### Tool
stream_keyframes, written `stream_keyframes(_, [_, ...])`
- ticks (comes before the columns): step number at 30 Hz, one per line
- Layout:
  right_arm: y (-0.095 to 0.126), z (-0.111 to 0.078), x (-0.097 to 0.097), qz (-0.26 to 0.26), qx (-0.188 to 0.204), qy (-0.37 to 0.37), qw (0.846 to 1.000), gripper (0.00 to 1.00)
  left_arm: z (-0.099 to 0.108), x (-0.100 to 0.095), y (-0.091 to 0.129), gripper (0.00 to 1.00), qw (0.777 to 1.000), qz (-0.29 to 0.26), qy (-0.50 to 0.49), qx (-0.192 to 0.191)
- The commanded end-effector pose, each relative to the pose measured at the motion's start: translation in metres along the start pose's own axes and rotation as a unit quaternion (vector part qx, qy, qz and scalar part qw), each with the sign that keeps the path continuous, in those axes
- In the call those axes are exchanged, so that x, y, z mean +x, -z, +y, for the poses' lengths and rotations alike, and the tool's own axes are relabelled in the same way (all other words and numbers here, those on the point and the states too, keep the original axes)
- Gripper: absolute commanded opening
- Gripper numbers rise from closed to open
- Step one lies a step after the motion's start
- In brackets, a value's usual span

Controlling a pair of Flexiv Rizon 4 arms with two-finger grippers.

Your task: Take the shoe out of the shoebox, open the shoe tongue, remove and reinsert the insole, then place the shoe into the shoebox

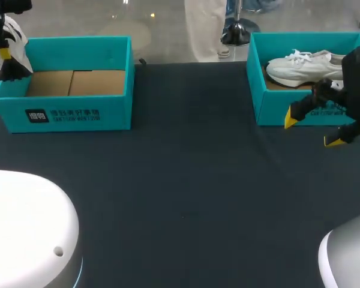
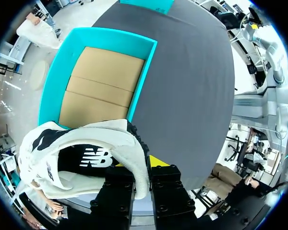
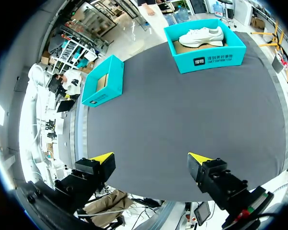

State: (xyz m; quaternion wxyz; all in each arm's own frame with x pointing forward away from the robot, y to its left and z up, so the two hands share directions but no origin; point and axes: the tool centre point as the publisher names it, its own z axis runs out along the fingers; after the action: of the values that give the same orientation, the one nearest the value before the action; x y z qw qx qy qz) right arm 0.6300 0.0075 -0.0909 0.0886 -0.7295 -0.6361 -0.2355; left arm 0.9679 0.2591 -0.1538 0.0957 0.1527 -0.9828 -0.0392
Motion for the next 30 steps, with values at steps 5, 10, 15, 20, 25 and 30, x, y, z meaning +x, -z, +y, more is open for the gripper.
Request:
stream_keyframes(5, [0.000, 0.003, 0.003, -0.002, 0.004, -0.001, 1.000, 1.00, 0.001, -0.001, 0.003, 0.00, 1.000, 0.001, 0.000, -0.001])
stream_keyframes(10, [0.000, 0.003, 0.003, -0.002, 0.004, -0.001, 1.000, 1.00, 0.001, -0.001, 0.003, 0.00, 1.000, 0.001, 0.000, -0.001])
stream_keyframes(15, [0.000, 0.003, 0.003, -0.002, 0.004, -0.001, 1.000, 1.00, 0.000, 0.000, 0.001, 0.00, 0.999, -0.004, -0.033, -0.016])
stream_keyframes(20, [0.000, 0.003, 0.003, -0.002, 0.004, -0.001, 1.000, 1.00, 0.003, 0.001, 0.001, 0.00, 0.992, -0.042, -0.102, -0.054])
stream_keyframes(25, [0.000, 0.003, 0.003, -0.002, 0.004, -0.001, 1.000, 1.00, 0.009, 0.002, 0.004, 0.00, 0.972, -0.085, -0.203, -0.076])
stream_keyframes(30, [0.000, 0.003, 0.003, -0.002, 0.004, -0.001, 1.000, 1.00, 0.014, 0.003, 0.001, 0.00, 0.927, -0.108, -0.352, -0.076])
